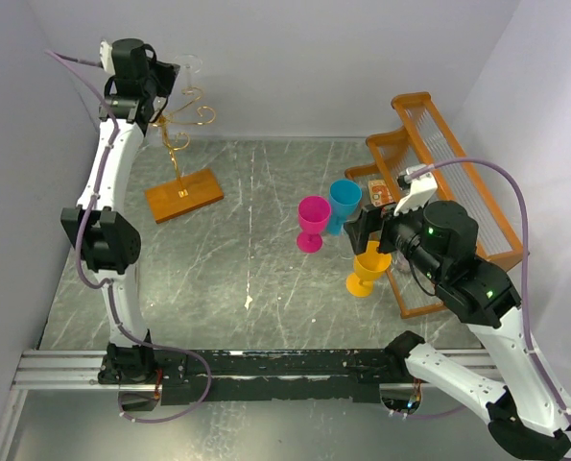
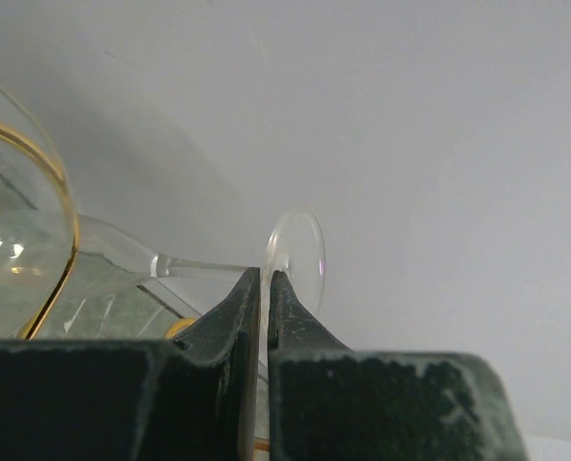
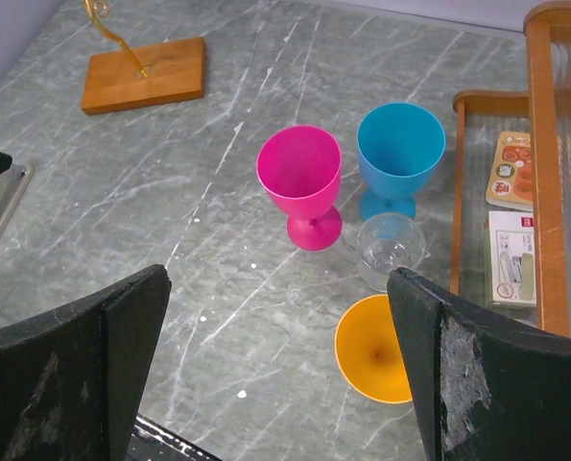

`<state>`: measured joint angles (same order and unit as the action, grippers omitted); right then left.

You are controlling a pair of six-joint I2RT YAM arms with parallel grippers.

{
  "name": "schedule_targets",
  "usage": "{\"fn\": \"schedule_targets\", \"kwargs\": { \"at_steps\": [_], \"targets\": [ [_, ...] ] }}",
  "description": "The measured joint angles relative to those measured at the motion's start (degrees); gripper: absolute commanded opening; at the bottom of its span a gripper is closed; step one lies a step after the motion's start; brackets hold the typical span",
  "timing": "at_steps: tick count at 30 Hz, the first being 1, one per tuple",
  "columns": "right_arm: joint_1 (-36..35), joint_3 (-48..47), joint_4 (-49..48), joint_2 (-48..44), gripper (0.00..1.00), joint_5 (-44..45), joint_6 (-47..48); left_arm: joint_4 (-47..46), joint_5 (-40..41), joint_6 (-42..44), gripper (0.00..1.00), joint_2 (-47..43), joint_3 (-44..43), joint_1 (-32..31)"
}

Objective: Take the wine glass off the wine glass rack

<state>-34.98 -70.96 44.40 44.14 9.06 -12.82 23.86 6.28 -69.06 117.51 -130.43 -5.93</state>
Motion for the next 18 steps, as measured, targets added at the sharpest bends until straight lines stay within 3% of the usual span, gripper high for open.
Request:
{"fn": "schedule_targets", "kwargs": {
  "at_steps": [13,18],
  "targets": [
    [0.00,0.35,-0.37,-0.02,0.98,-0.37,-0.39,-10.29,-9.81,-1.49,0.07,1.49,0.61,-4.04],
    [0.00,0.66,-1.01,-0.02,0.98,-1.40,-1.81,-14.03,-14.58,-2.32,0.07,-2.58,4.61,-5.70]
  ]
}}
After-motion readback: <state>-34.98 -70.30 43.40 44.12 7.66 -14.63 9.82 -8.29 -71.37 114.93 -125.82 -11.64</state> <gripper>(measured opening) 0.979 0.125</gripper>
